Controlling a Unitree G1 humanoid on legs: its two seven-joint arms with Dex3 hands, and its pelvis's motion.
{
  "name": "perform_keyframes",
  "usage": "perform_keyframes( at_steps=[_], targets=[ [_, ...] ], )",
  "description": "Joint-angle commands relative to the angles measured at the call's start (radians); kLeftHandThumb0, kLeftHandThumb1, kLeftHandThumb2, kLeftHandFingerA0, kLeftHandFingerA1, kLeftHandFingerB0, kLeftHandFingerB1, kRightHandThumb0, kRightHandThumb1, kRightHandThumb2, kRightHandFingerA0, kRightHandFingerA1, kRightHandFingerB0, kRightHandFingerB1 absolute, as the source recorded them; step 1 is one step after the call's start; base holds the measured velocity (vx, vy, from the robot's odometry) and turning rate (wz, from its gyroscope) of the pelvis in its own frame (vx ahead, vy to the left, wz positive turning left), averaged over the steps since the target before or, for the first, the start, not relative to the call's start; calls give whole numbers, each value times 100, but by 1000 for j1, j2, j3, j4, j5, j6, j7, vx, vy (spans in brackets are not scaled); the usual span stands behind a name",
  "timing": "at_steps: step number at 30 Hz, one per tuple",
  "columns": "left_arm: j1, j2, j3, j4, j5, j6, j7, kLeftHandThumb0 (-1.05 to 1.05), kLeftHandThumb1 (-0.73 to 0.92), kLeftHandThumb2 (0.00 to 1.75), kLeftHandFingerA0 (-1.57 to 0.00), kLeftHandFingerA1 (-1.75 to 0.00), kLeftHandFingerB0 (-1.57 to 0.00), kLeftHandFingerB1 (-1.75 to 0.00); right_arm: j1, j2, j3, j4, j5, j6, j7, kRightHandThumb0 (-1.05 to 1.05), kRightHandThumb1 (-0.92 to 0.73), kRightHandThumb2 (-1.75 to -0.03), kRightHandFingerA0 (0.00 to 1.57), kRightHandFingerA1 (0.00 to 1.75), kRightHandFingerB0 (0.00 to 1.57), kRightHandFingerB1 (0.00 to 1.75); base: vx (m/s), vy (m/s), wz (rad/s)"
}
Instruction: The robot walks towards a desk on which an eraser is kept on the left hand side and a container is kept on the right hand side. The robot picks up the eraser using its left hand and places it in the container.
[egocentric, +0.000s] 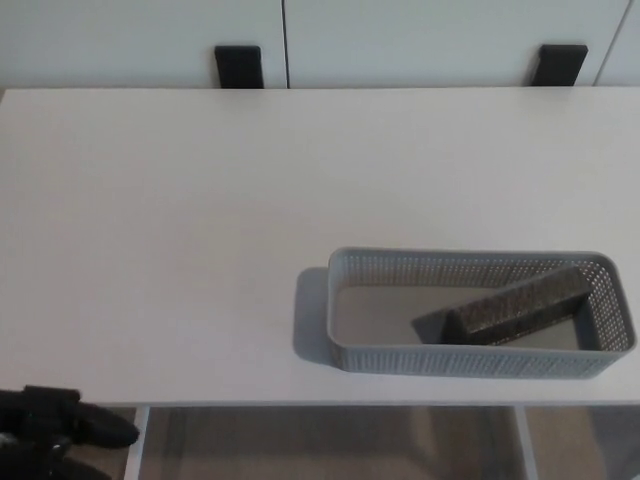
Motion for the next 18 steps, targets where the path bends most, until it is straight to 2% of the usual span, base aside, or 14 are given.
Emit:
perform_keyframes(
  at_steps=[1,2,3,4,6,7,8,9,10,11,13,14,17,18],
  targets=[
    [-204,18,-406,874,450,-391,307,-80,92,68,-30,-35,-30,-34,25,-3,-24,37,20,-25,6,-24,-48,-54,68,67,50,52,0,0,0],
    [-211,6,-411,900,454,-402,334,-84,86,75,-36,-41,-27,-36,25,-5,-24,34,20,-25,6,-23,-48,-54,68,67,50,52,0,0,0],
    [-223,-2,-428,934,477,-407,389,-77,75,111,-24,-49,-21,-45,26,-9,-23,27,17,-24,5,-24,-48,-54,67,66,50,52,0,0,0],
    [-239,-6,-477,948,535,-346,479,-83,75,108,-7,-42,-11,-42,30,-13,-21,11,15,-22,6,-24,-48,-54,66,66,50,51,0,0,0],
    [-260,-5,-507,1017,568,-321,570,-86,74,113,-2,-29,-10,-32,27,-17,-19,-2,13,-16,6,-25,-49,-54,68,66,50,51,0,0,0],
    [-266,-1,-508,1047,567,-326,591,-87,92,69,0,-31,-13,-25,24,-19,-19,-4,12,-14,6,-26,-49,-54,67,66,50,51,0,0,0],
    [-274,0,-495,1087,548,-330,607,-84,90,67,-1,-31,-14,-25,17,-21,-18,-2,11,-12,8,-27,-49,-54,67,66,50,51,0,0,0],
    [-288,0,-477,1133,525,-333,620,-82,69,108,-4,-39,-9,-33,10,-24,-17,-2,10,-8,9,-27,-49,-54,67,65,51,51,0,0,0],
    [-308,5,-478,1180,519,-338,633,-82,69,108,-4,-39,-9,-33,7,-25,-17,-6,10,-4,10,-27,-49,-54,67,65,51,51,0,0,0],
    [-310,8,-448,1219,485,-351,632,-85,87,67,-8,-34,-14,-25,-2,-27,-16,3,9,-9,13,-28,-49,-54,66,65,51,51,0,0,0],
    [-337,23,-449,1279,473,-348,638,-87,88,67,-8,-37,-13,-26,-19,-26,-17,14,10,-11,9,-28,-48,-54,70,70,53,52,0,0,0],
    [-348,24,-428,1308,445,-354,637,-93,70,107,-1,-44,-13,-42,-28,-26,-18,23,8,-15,3,-28,-47,-53,70,70,53,52,0,0,0],
    [-363,31,-397,1316,391,-386,597,-88,67,106,-15,-51,-1,-39,-36,-30,-16,31,3,-26,2,-28,-48,-54,70,66,51,51,0,0,0],
    [-369,31,-402,1327,391,-389,601,-87,83,65,-14,-37,-13,-28,-33,-30,-17,25,5,-22,3,-28,-48,-54,71,66,50,51,0,0,0]
  ],
)
